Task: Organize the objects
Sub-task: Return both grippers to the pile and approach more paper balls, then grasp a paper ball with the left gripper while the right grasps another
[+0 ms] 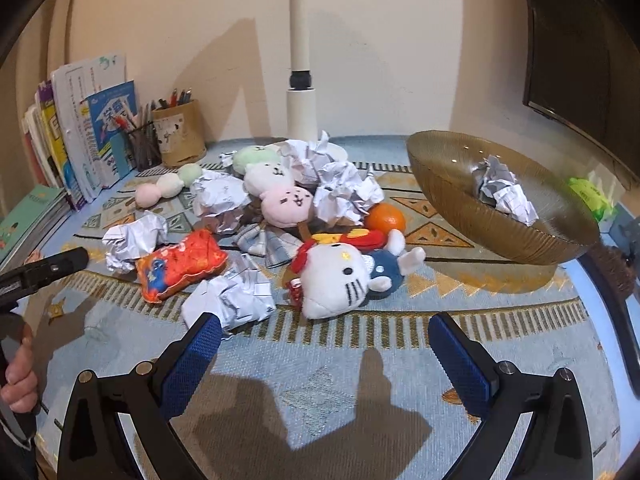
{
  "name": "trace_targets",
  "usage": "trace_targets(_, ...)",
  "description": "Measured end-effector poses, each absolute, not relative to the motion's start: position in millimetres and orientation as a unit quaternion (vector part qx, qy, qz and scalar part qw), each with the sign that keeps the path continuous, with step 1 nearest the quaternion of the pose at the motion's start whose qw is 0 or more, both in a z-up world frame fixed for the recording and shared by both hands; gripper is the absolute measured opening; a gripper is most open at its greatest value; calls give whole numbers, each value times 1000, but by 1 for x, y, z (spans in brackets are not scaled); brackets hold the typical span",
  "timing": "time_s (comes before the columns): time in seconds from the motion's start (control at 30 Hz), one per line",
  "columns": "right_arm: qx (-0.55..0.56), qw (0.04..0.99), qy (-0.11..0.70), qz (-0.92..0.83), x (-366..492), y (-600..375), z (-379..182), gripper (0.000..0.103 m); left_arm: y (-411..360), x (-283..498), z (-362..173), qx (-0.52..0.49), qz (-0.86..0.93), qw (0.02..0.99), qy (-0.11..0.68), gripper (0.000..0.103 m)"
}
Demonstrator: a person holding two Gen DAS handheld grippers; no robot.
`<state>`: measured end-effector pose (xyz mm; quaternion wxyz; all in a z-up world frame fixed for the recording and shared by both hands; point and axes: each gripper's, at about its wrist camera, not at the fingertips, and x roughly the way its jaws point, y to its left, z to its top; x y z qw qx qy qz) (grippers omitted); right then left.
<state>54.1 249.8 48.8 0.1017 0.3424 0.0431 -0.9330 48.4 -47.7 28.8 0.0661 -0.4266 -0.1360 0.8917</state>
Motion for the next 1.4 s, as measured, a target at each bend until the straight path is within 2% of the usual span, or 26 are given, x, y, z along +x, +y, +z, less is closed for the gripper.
trace_targets(0.13, 350, 143, 42, -925, 59, 240, 52, 103, -47, 30, 40, -421, 885, 120, -160, 101)
trace_targets(0.23, 390, 189, -13, -901, 52, 231, 50, 100, -39, 13, 31, -439, 876, 130, -152, 99)
trace_targets(0.3, 411, 188, -30, -892, 43, 221, 47, 89, -38, 6, 23, -443, 870, 139, -163, 89)
trace_targets(0.33, 418, 178, -29, -890, 39, 216, 45, 82, -38, 5, 20, -442, 869, 143, -168, 88)
trace_targets(0.37, 425, 171, -26, -889, 33, 210, 42, 76, -38, 7, 20, -431, 876, 141, -163, 80)
trace_targets(0.4, 430, 168, -23, -887, 29, 207, 39, 72, -37, 8, 19, -430, 878, 142, -159, 65)
trace_targets(0.47, 444, 164, -17, -881, 22, 202, 32, 50, -38, 9, 18, -426, 879, 145, -158, 50)
trace_targets(0.53, 450, 166, -13, -878, 23, 203, 27, 47, -39, 11, 19, -419, 880, 153, -165, 44)
trace_targets(0.7, 411, 182, 29, -893, 46, 220, 35, 46, -45, 14, 22, -406, 885, 144, -177, 44)
trace_targets(0.8, 428, 228, 22, -874, 51, 235, 37, 47, -49, 15, 22, -404, 884, 144, -187, 44)
trace_targets(0.83, 429, 228, 20, -874, 53, 242, 38, 51, -50, 16, 23, -402, 885, 142, -188, 44)
trace_targets(0.87, 427, 215, 25, -878, 55, 248, 38, 62, -50, 18, 24, -399, 887, 138, -186, 44)
trace_targets(0.9, 425, 201, 31, -882, 57, 253, 39, 66, -49, 19, 25, -396, 890, 134, -183, 44)
trace_targets(0.97, 420, 170, 31, -891, 58, 263, 42, 68, -50, 21, 26, -391, 893, 131, -181, 44)
trace_targets(1.17, 437, 205, -23, -875, 58, 259, 41, 70, -53, 21, 25, -388, 894, 128, -186, 44)
trace_targets(1.23, 440, 209, -17, -873, 60, 246, 38, 81, -53, 21, 25, -388, 894, 128, -185, 44)
trace_targets(1.33, 432, 164, 22, -887, 63, 229, 34, 81, -51, 20, 25, -389, 894, 130, -179, 44)
trace_targets(1.4, 418, 130, 21, -899, 62, 226, 35, 81, -48, 19, 24, -390, 896, 128, -170, 44)
